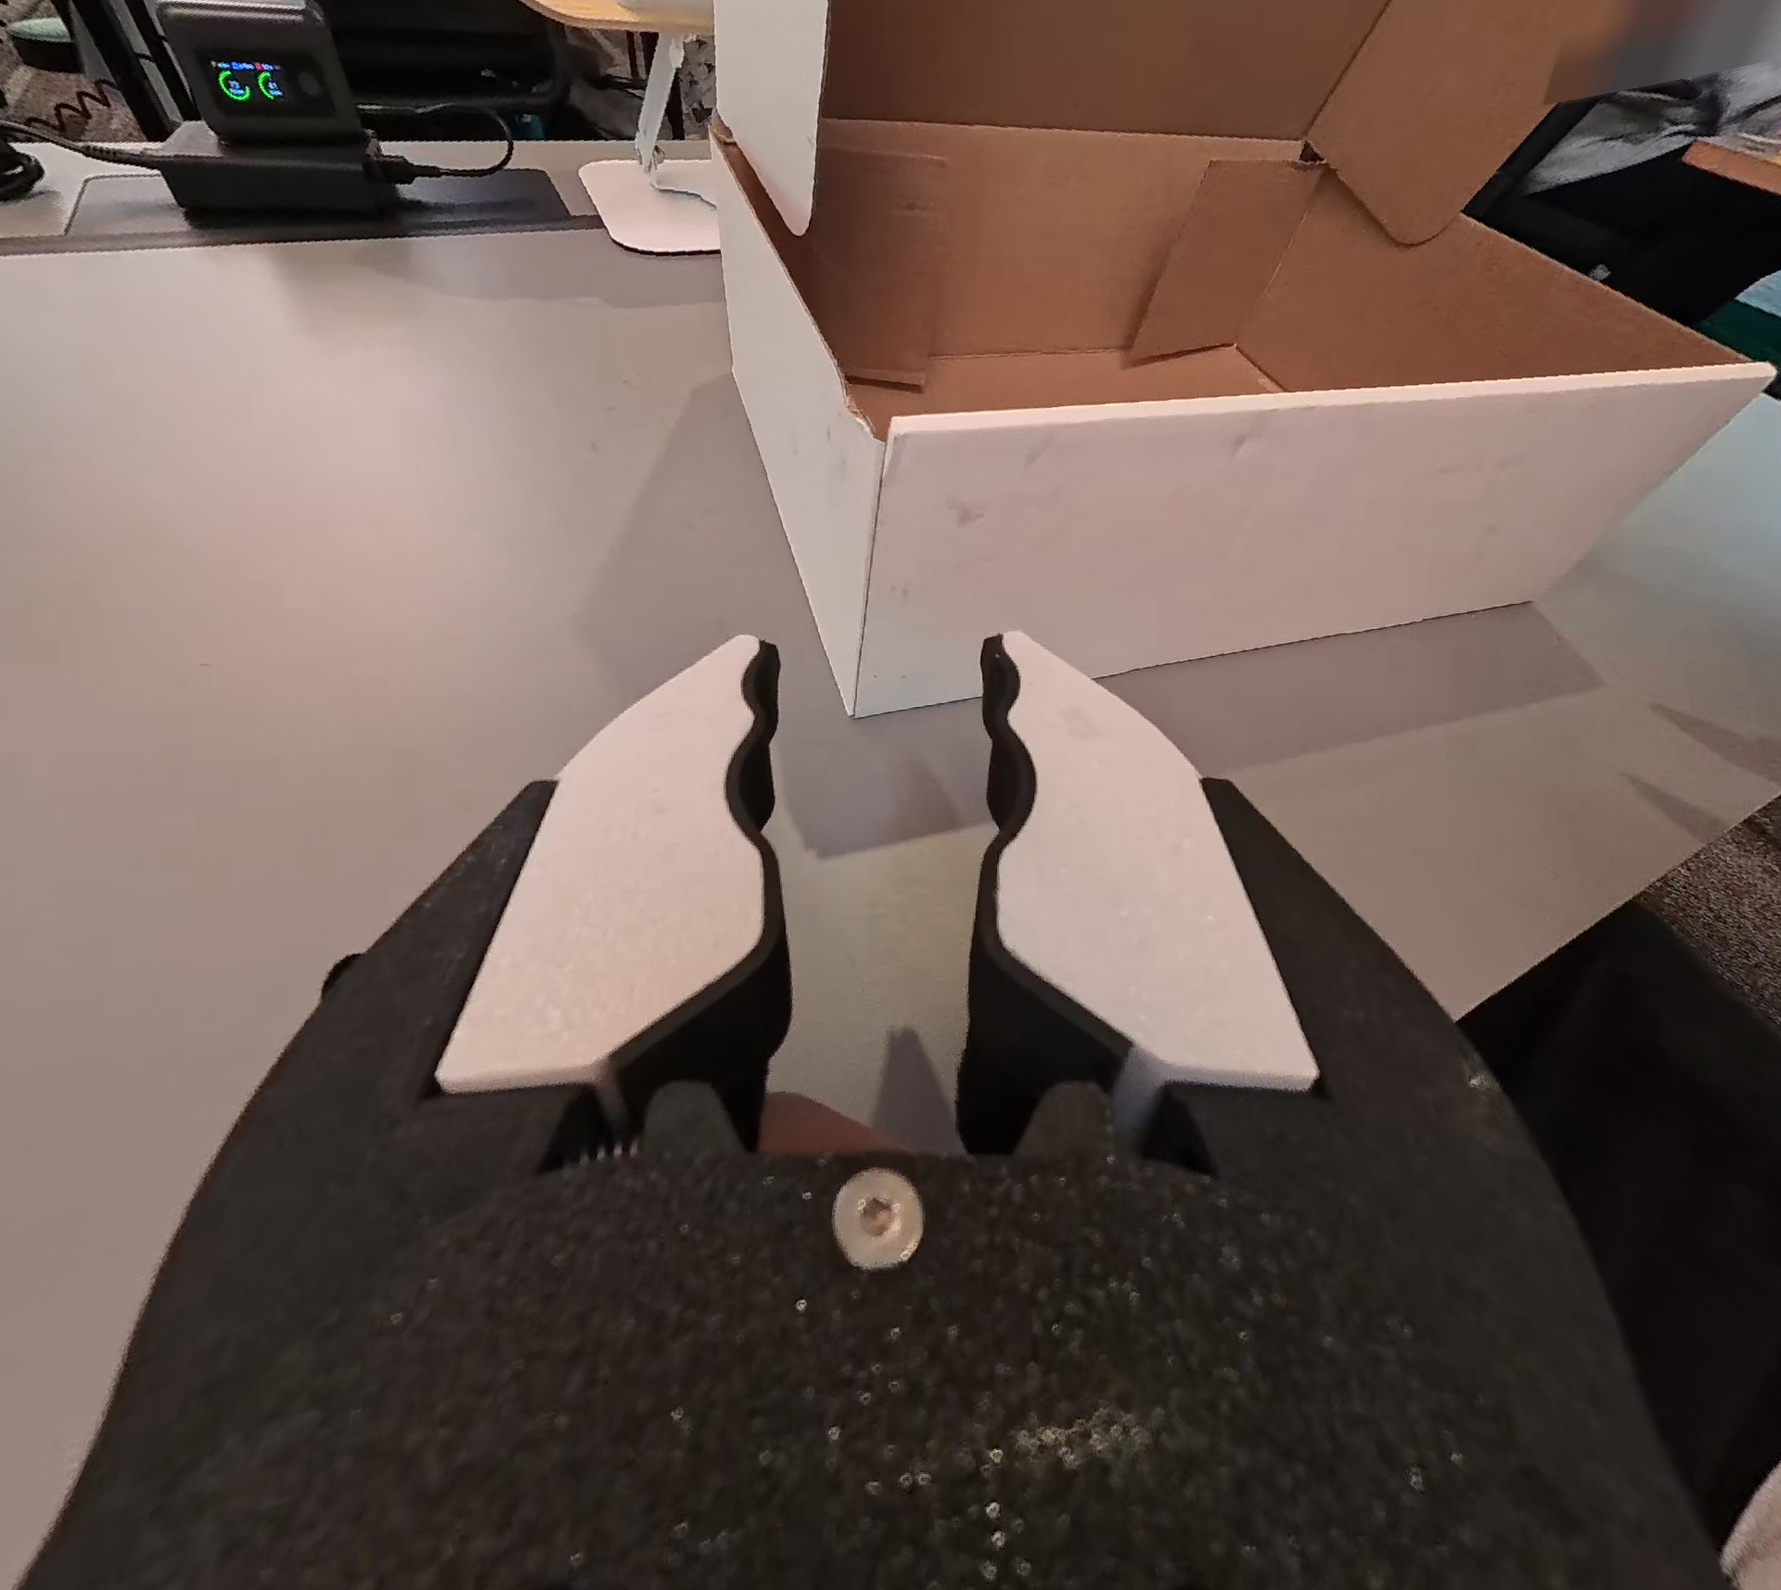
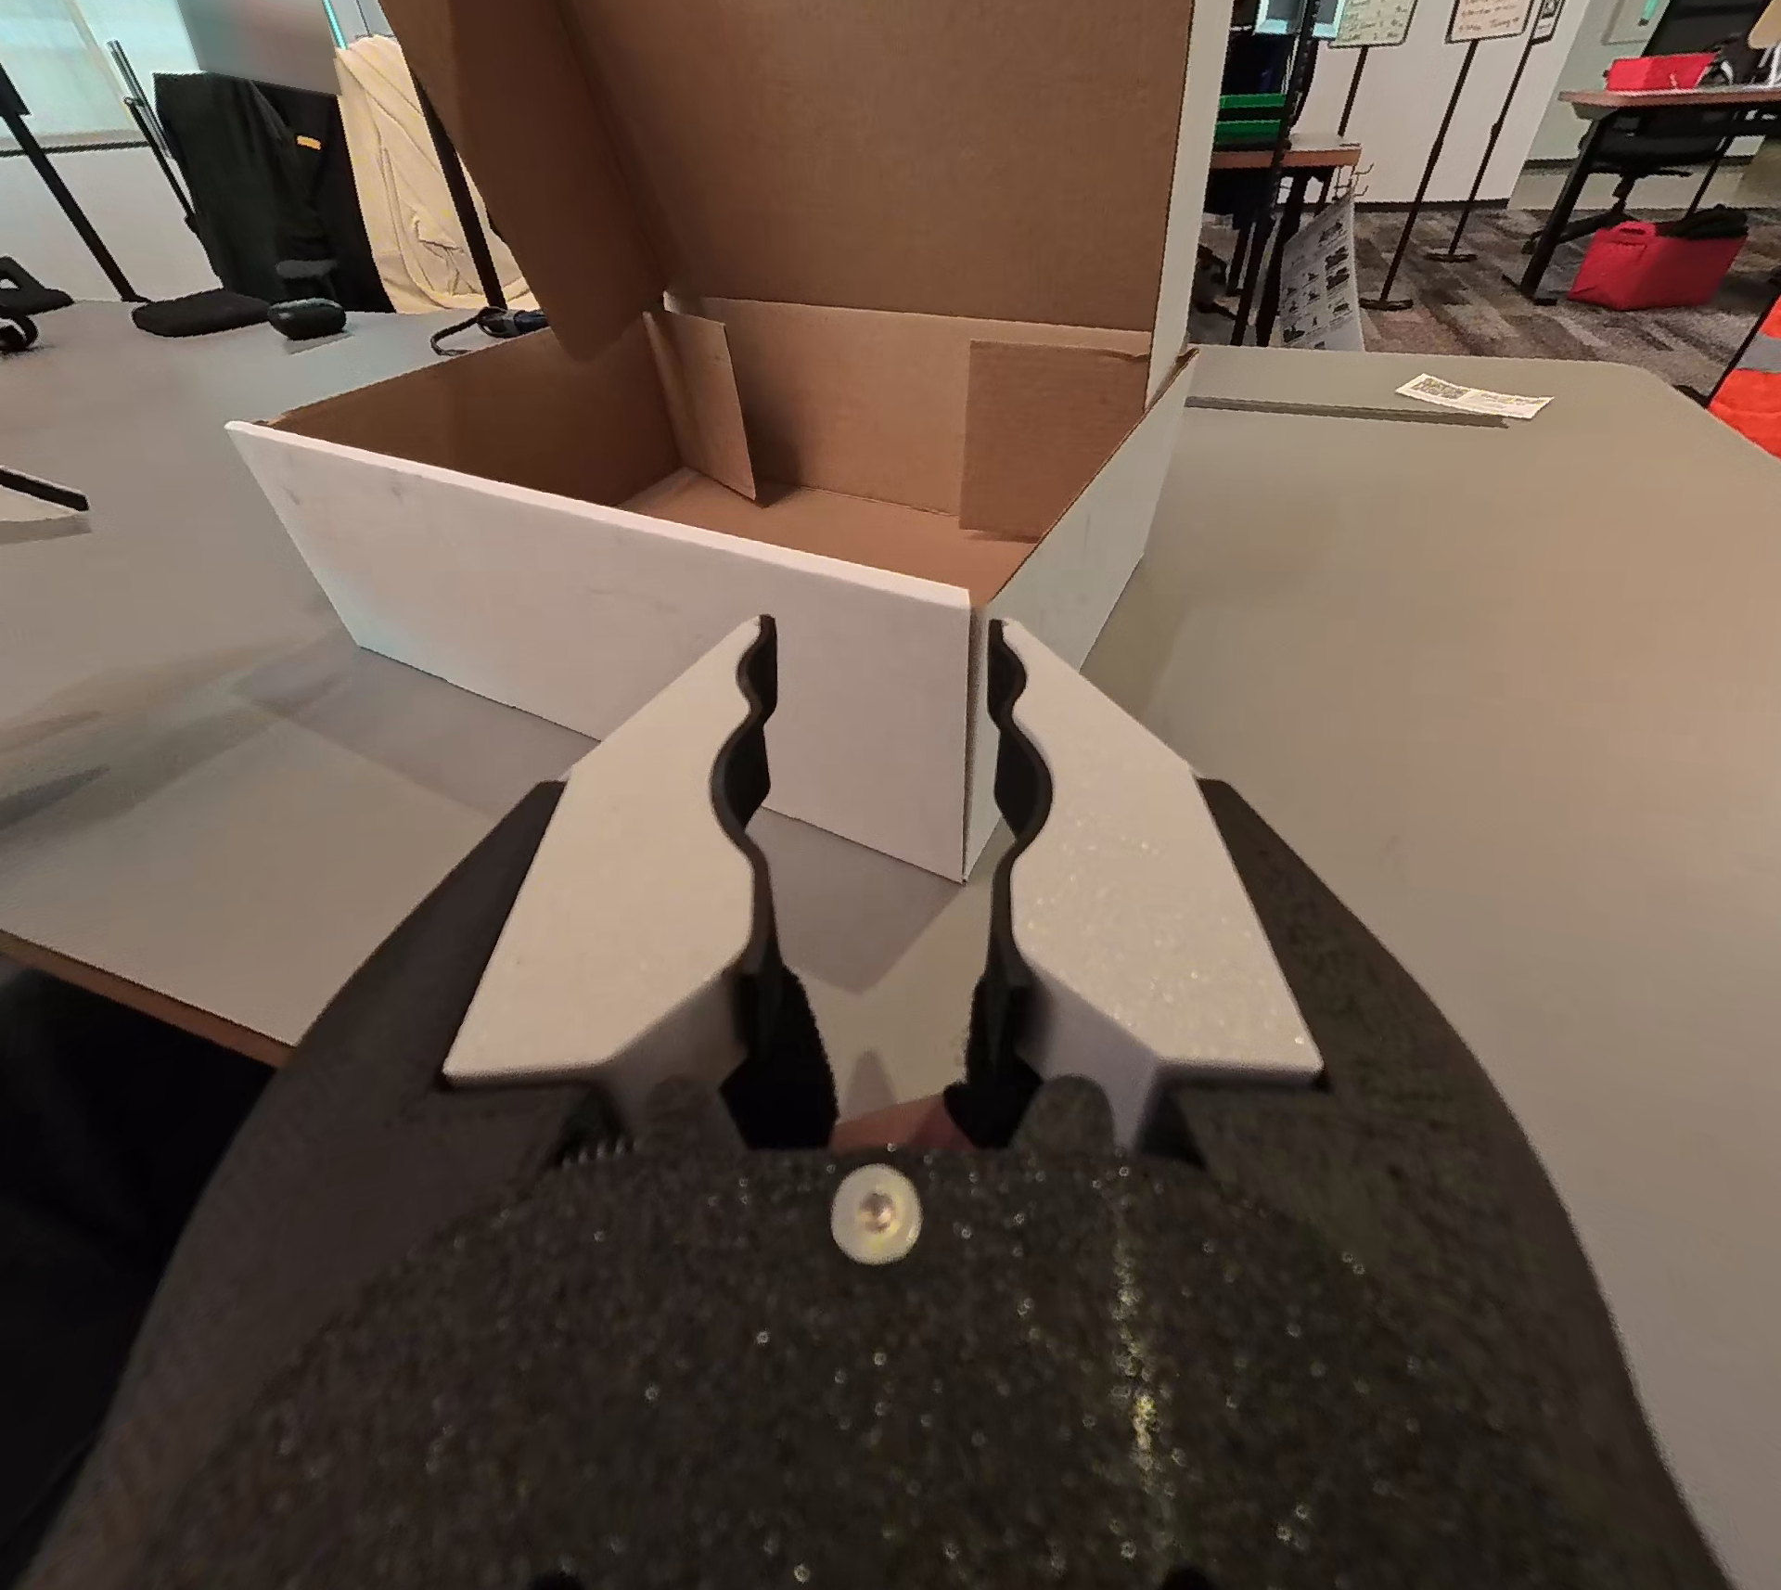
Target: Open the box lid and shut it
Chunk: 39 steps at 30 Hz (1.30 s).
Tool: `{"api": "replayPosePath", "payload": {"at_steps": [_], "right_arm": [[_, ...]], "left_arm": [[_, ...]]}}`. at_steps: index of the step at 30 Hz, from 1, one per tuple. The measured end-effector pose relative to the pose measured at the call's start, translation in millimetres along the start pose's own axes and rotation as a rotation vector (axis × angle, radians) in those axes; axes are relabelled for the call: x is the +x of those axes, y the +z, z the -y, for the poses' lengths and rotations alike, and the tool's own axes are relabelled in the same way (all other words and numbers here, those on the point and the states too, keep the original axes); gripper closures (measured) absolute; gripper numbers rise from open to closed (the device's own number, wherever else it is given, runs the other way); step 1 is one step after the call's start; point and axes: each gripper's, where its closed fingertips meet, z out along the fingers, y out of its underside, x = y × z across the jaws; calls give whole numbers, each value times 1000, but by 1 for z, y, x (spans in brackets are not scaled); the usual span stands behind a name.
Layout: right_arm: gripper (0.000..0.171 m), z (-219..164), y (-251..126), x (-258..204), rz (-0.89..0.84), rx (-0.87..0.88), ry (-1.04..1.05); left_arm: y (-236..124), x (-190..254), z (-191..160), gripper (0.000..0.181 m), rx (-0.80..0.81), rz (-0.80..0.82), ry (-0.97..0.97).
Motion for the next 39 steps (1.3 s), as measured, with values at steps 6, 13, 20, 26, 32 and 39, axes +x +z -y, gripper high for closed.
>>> {"api": "replayPosePath", "payload": {"at_steps": [6,13,20,26,32,39], "right_arm": [[128,0,-1,0,3,-2,3],[128,-1,-1,-1,7,-5,4],[128,1,-2,2,1,5,12],[129,27,6,39,-131,56,-25],[130,82,72,80,-146,4,-80],[143,99,130,90,-163,-41,-90]], "left_arm": [[1,1,-1,141,-7,-2,3],[1,1,-2,141,-12,-1,8],[2,2,-3,141,-20,-9,3],[5,11,7,141,1,-32,-9],[27,64,53,141,17,-184,100],[86,118,62,143,-67,-270,295]]}}
